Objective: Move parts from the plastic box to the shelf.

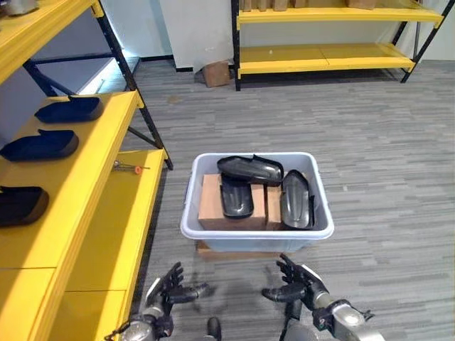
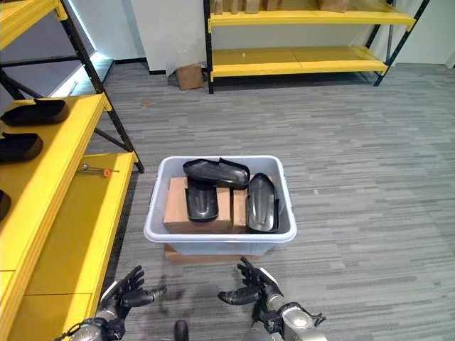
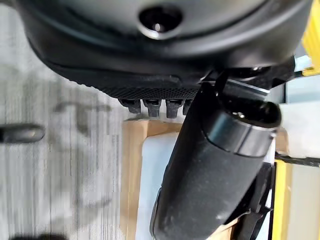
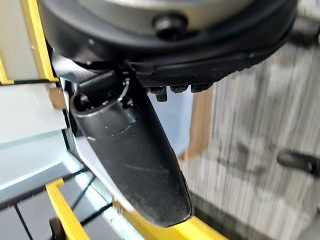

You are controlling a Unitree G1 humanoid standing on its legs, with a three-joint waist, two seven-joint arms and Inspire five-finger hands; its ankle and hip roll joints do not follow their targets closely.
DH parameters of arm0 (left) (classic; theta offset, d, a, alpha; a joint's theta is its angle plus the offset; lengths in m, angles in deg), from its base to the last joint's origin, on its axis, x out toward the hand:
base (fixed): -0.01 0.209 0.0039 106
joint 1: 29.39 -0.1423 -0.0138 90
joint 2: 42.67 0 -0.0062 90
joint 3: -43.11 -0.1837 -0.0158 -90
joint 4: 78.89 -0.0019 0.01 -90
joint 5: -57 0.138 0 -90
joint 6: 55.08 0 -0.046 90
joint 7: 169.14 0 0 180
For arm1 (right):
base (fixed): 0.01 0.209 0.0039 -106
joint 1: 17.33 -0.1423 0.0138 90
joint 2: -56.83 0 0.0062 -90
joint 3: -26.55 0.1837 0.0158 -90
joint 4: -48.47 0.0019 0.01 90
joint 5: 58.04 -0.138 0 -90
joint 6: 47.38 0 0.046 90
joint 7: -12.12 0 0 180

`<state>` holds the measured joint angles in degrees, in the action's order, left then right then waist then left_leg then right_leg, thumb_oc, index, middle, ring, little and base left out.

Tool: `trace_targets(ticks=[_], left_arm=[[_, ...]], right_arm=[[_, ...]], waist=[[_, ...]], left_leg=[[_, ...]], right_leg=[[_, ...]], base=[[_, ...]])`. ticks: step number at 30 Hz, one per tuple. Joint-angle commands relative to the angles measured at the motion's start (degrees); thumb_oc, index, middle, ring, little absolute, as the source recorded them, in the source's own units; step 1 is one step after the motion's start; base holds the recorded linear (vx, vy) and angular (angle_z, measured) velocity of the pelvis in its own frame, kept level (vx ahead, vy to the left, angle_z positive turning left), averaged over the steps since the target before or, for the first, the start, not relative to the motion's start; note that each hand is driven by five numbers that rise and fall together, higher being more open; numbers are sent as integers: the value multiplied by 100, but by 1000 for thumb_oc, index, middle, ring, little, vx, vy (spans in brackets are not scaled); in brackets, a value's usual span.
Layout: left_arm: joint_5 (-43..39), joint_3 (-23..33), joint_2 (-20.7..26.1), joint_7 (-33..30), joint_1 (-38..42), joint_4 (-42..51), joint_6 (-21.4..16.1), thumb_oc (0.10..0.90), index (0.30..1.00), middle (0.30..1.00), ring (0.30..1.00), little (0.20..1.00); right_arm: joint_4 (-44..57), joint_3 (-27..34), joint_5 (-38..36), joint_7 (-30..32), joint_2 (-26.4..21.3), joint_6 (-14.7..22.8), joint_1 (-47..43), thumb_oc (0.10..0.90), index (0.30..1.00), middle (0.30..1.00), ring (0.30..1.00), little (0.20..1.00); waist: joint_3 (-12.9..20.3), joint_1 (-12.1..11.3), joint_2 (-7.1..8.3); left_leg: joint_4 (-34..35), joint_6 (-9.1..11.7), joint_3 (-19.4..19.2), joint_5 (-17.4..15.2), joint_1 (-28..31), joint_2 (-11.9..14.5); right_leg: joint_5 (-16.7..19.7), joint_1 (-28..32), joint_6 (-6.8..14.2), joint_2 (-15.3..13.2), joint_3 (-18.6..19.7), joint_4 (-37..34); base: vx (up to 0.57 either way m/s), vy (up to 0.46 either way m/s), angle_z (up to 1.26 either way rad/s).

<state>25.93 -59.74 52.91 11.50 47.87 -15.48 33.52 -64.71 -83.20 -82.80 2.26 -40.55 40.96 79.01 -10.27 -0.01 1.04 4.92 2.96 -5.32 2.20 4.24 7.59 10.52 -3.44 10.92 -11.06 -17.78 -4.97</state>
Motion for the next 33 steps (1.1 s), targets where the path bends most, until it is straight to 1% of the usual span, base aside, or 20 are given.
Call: trace_targets(ticks=[1, 2, 7, 9, 10, 11, 12, 13, 15, 17, 18, 19, 20, 21, 22, 23, 25, 28, 32, 33], left_arm=[[33, 60, 250, 126, 618, 436, -379, 900, 1000, 1000, 1000, 1000], [33, 60, 250, 126, 617, 436, -379, 900, 1000, 1000, 1000, 1000], [0, -45, 259, 84, 762, 366, -388, 900, 1000, 1000, 1000, 1000], [-14, -44, 251, 44, 798, 345, -387, 900, 1000, 1000, 1000, 1000], [-37, -41, 239, 20, 831, 322, -386, 900, 1000, 1000, 1000, 1000], [-63, -48, 210, 16, 860, 298, -403, 900, 1000, 1000, 1000, 1000], [-97, -41, 202, 15, 863, 302, -414, 900, 1000, 1000, 1000, 1000], [-112, -61, 206, 25, 870, 321, -433, 900, 1000, 1000, 1000, 1000], [-98, -88, 236, 12, 895, 324, -439, 900, 1000, 1000, 1000, 1000], [-129, -103, 253, 10, 891, 313, -419, 900, 1000, 1000, 1000, 1000], [-139, -149, 274, -2, 826, 296, -415, 900, 1000, 1000, 1000, 1000], [-113, -159, 282, -7, 810, 287, -412, 900, 1000, 1000, 1000, 1000], [-114, -179, 285, -39, 787, 292, -403, 900, 1000, 1000, 1000, 1000], [-118, -161, 272, 27, 741, 254, -401, 900, 1000, 1000, 1000, 1000], [-118, -161, 273, 28, 742, 252, -403, 900, 1000, 1000, 1000, 1000], [-124, -169, 319, 60, 772, 289, -402, 900, 1000, 1000, 1000, 1000], [-103, -151, 371, 79, 772, 309, -404, 900, 1000, 1000, 1000, 1000], [-1, -97, 558, 93, 752, 451, -428, 900, 1000, 1000, 1000, 1000], [-7, -30, 594, 63, 756, 488, -445, 900, 1000, 1000, 1000, 1000], [29, -32, 591, 92, 716, 632, -454, 900, 1000, 1000, 1000, 1000]], right_arm=[[468, 120, -37, -4, -72, 440, -361, 900, 1000, 1000, 1000, 1000], [468, 120, -37, -4, -72, 440, -361, 900, 1000, 1000, 1000, 1000], [392, 161, -156, 59, -179, 465, -392, 900, 1000, 1000, 1000, 1000], [361, 153, -152, 76, -194, 471, -408, 900, 1000, 1000, 1000, 1000], [326, 150, -147, 82, -223, 485, -429, 900, 1000, 1000, 1000, 1000], [293, 138, -192, 111, -262, 513, -468, 900, 1000, 1000, 1000, 1000], [277, 120, -209, 111, -276, 518, -502, 900, 1000, 1000, 1000, 1000], [303, 129, -216, 103, -314, 526, -508, 900, 1000, 1000, 1000, 1000], [324, 138, -217, 95, -365, 536, -513, 900, 1000, 1000, 1000, 1000], [281, 134, -229, 151, -367, 552, -547, 900, 1000, 1000, 1000, 1000], [273, 152, -245, 202, -360, 579, -533, 900, 1000, 1000, 1000, 1000], [266, 171, -242, 238, -366, 607, -540, 900, 1000, 1000, 1000, 1000], [240, 179, -238, 251, -382, 624, -544, 900, 1000, 1000, 1000, 1000], [182, 193, -130, 236, -312, 593, -566, 900, 1000, 1000, 1000, 1000], [180, 192, -129, 236, -311, 595, -567, 900, 1000, 1000, 1000, 1000], [215, 221, -129, 234, -215, 588, -598, 900, 1000, 1000, 1000, 1000], [251, 230, -104, 230, -189, 575, -594, 900, 1000, 1000, 1000, 1000], [239, 266, 44, 211, -114, 526, -551, 900, 1000, 1000, 1000, 1000], [375, 314, 51, 251, -120, 560, -608, 900, 1000, 1000, 1000, 1000], [729, 447, 192, 328, -219, 668, -704, 900, 1000, 1000, 1000, 1000]], waist=[[256, 31, 181], [257, 32, 180], [313, 114, 157], [312, 118, 150], [296, 117, 152], [196, 88, 170], [116, 44, 194], [-8, -31, 237], [-135, -81, 324], [-143, -105, 378], [-94, -166, 368], [-99, -210, 313], [-103, -242, 273], [-20, -240, 207], [-26, -253, 212], [23, -215, 233], [25, -219, 260], [40, -227, 355], [10, -244, 456], [-11, -263, 554]], left_leg=[[-171, -138, 55, -712, 336, -303], [-171, -137, 56, -712, 335, -302], [-239, 76, 79, -588, 178, 112], [-304, 105, 79, -576, 125, 169], [-578, 132, 80, -576, -11, 241], [-1305, 218, 126, -542, -317, 246], [-1725, 242, 225, -487, -513, 196], [-2308, 251, 455, -425, -766, 47], [-2625, 264, 765, -213, -1142, -135], [-2030, 213, 725, -292, -1317, -51], [-1087, 192, 707, -41, -1360, 276], [-684, 231, 780, 304, -1451, 434], [-475, 273, 799, 503, -1485, 531], [-329, 240, 696, 353, -1277, 488], [-317, 238, 678, 356, -1259, 487], [-342, 188, 502, 264, -1161, 358], [-381, 144, 373, 195, -1092, 283], [-306, -30, 36, 19, -825, 65], [-253, -111, -61, -29, -758, -62], [-189, -175, -90, -84, -691, -144]], right_leg=[[105, -332, -14, -267, -44, 325], [105, -331, -14, -267, -46, 325], [-354, -432, -236, 54, -23, 499], [-425, -459, -277, 88, -18, 554], [-528, -467, -338, 117, -22, 613], [-625, -371, -445, 190, 9, 619], [-665, -298, -505, 223, 31, 608], [-670, -215, -562, 226, 95, 602], [-690, -120, -607, 193, 79, 538], [-729, -60, -546, 153, 31, 452], [-760, 22, -456, 144, 38, 381], [-795, 78, -432, 157, 72, 368], [-834, 121, -395, 131, 103, 390], [-866, 150, -346, 64, 185, 519], [-867, 150, -344, 60, 201, 523], [-739, 94, -255, -95, 248, 648], [-676, 66, -204, -174, 331, 712], [-436, 68, -18, -411, 405, 753], [-252, 44, 81, -544, 384, 753], [-127, 33, 148, -622, 350, 752]], base=[[189, -187, 23], [106, -134, 2], [113, -176, 7], [71, -128, 20], [78, -142, 18], [82, -177, 28], [37, -139, 47], [-3, -69, 40], [-1, -27, 6], [92, 72, 16], [181, 206, 28], [190, 268, 25], [185, 356, 10], [141, 275, -4], [150, 378, -28], [55, 194, -65], [76, 235, -86], [114, 302, -60], [39, 122, -13], [51, 72, -4]])
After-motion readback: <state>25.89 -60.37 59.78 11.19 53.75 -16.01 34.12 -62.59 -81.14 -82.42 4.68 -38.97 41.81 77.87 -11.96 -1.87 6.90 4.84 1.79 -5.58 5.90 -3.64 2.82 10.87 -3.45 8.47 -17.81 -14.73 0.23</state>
